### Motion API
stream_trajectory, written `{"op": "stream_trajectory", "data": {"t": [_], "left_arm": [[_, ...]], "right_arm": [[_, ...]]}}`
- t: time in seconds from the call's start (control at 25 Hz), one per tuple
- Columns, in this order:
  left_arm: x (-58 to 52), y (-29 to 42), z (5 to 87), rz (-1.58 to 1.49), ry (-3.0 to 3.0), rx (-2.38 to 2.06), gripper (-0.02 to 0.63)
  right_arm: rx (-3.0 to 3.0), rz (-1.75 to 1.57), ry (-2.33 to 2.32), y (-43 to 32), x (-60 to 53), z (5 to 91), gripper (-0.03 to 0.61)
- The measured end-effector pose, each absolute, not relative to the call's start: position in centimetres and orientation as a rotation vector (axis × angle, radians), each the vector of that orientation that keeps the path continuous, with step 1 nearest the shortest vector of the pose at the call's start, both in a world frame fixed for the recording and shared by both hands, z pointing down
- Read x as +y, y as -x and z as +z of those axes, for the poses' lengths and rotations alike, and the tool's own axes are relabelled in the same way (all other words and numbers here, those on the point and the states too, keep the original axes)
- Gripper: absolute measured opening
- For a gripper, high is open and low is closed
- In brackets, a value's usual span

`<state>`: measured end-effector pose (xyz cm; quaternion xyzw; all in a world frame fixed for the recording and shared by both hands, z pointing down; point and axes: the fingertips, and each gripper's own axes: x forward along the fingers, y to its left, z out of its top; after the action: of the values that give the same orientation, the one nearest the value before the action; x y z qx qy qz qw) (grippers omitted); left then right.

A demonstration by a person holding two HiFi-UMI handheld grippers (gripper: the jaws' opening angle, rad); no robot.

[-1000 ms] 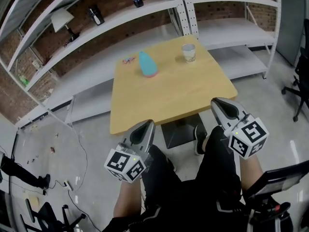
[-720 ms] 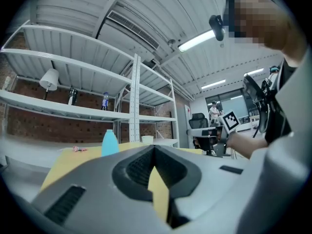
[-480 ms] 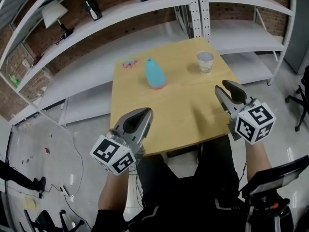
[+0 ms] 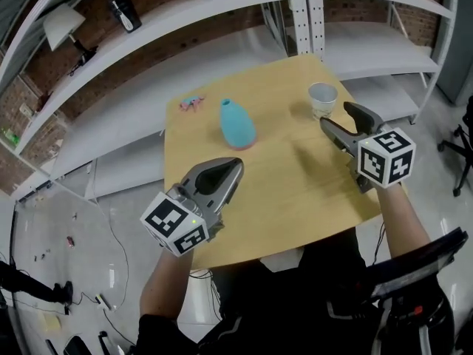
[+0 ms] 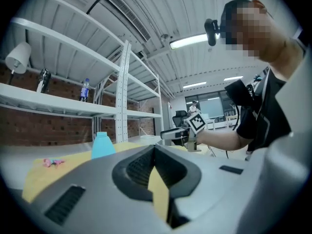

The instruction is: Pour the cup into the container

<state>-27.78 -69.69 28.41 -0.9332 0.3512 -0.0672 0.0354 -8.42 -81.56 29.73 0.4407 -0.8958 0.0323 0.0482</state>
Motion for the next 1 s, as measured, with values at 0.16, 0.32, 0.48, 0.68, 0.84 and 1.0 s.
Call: {"op": "stream_trajectory", "data": {"t": [0.16, 0.32, 0.48, 0.68, 0.84, 1.0], "left_arm": [[-71.2, 27.1, 30.2, -0.212, 2.934, 0.995, -0.008], [-72.7, 27.1, 31.5, -0.171, 3.002, 0.982, -0.008], [-73.4, 27.3, 32.4, -0.172, 3.013, 0.98, -0.008], [-73.7, 27.5, 32.3, -0.158, 2.998, 0.985, -0.008], [-73.9, 27.6, 32.7, -0.2, 3.007, 0.974, -0.008], [-73.8, 27.6, 33.2, -0.231, 3.018, 0.967, -0.008]], "right_arm": [[-2.66, 0.124, -1.349, 8.3, -84.0, 30.9, 0.333], [-2.619, 0.16, -1.315, 8.8, -85.9, 32.3, 0.345], [-2.591, 0.19, -1.307, 9.1, -87.3, 33.3, 0.348], [-2.564, 0.23, -1.307, 9.1, -88.9, 34.4, 0.348], [-2.563, 0.239, -1.3, 9.5, -89.7, 34.4, 0.347], [-2.552, 0.259, -1.3, 9.8, -90.2, 34.6, 0.347]]}}
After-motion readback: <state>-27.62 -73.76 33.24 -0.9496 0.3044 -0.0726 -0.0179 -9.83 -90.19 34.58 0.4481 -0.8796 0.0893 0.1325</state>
